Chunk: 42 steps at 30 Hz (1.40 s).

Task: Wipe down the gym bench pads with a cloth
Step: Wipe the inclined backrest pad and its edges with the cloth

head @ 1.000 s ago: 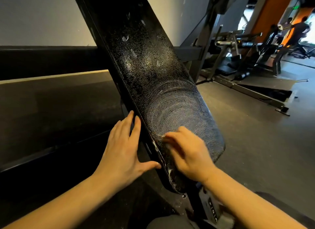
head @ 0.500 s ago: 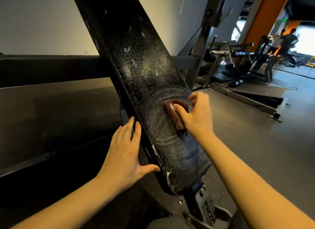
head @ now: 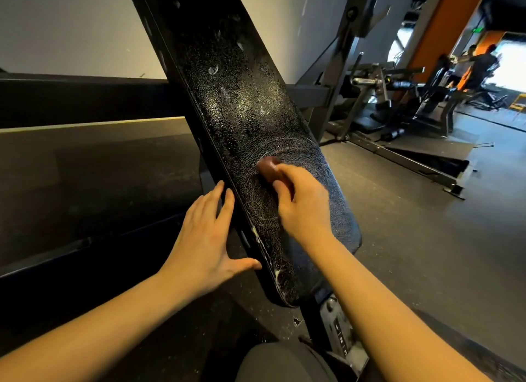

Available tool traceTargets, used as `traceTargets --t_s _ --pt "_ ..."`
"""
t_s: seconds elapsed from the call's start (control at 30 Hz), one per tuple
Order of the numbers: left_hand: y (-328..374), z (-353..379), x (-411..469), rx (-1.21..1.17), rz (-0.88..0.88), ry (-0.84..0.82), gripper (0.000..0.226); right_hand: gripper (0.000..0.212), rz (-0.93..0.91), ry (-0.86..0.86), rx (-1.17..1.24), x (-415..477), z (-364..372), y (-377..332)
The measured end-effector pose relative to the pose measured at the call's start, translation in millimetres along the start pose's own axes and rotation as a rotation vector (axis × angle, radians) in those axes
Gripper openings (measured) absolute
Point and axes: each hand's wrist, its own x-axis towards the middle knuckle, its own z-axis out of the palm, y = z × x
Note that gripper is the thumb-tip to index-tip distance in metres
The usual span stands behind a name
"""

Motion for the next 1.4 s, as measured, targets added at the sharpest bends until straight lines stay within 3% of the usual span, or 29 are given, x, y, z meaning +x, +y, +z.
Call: traceTargets --t_s 0.07,0.17,0.23,0.43,0.53,0.67,0.83,1.1,1.27,1.4 --pt "-11.5 -2.8 0.3 -0.034 0.035 -0.001 0.129 0.026 -0.203 -0.111 0.042 -36.2 -6.5 -7.3" --pt "-30.7 -10.1 1.1 -0.034 0.111 -0.004 0.118 0.024 -0.551 -0.266 -0.078 -89.5 -26.0 11.0" --pt "-36.3 -13.3 0.9 -0.031 0.128 -0.018 0.117 0.023 -0.644 -0.285 -0.129 -92.1 -32.6 17.7" --pt "-37.1 -20.5 2.5 -0.153 0.114 -0.034 0.097 0.027 -0.390 -0.102 -0.051 -12.6 12.6 -33.3" --pt "-45.7 -26.7 4.2 -0.220 0.096 -0.023 0.080 0.029 -0.390 -0.166 -0.096 -14.5 14.1 -35.2" --pt "-48.0 -28.1 1.6 -0.320 -0.035 -0.025 0.071 0.029 -0.490 -0.301 -0.116 -68.7 -17.6 -10.4" --pt "-38.7 -29.2 -3.8 -0.335 -0.039 -0.045 0.065 0.028 -0.579 -0.442 -0.174 -130.8 -55.0 21.8" --pt "-22.4 -30.4 -4.1 -0.296 -0.104 -0.003 0.058 0.022 -0.262 -0.074 -0.156 -35.0 3.1 -34.0" --pt "-12.0 -27.3 -3.9 -0.348 -0.117 0.082 0.079 0.022 -0.155 -0.190 0.015 -140.6 -37.2 9.0" --pt "5.4 -21.0 -3.3 -0.266 -0.047 0.086 0.093 0.010 0.154 -0.109 -0.035 -156.9 -49.4 59.7"
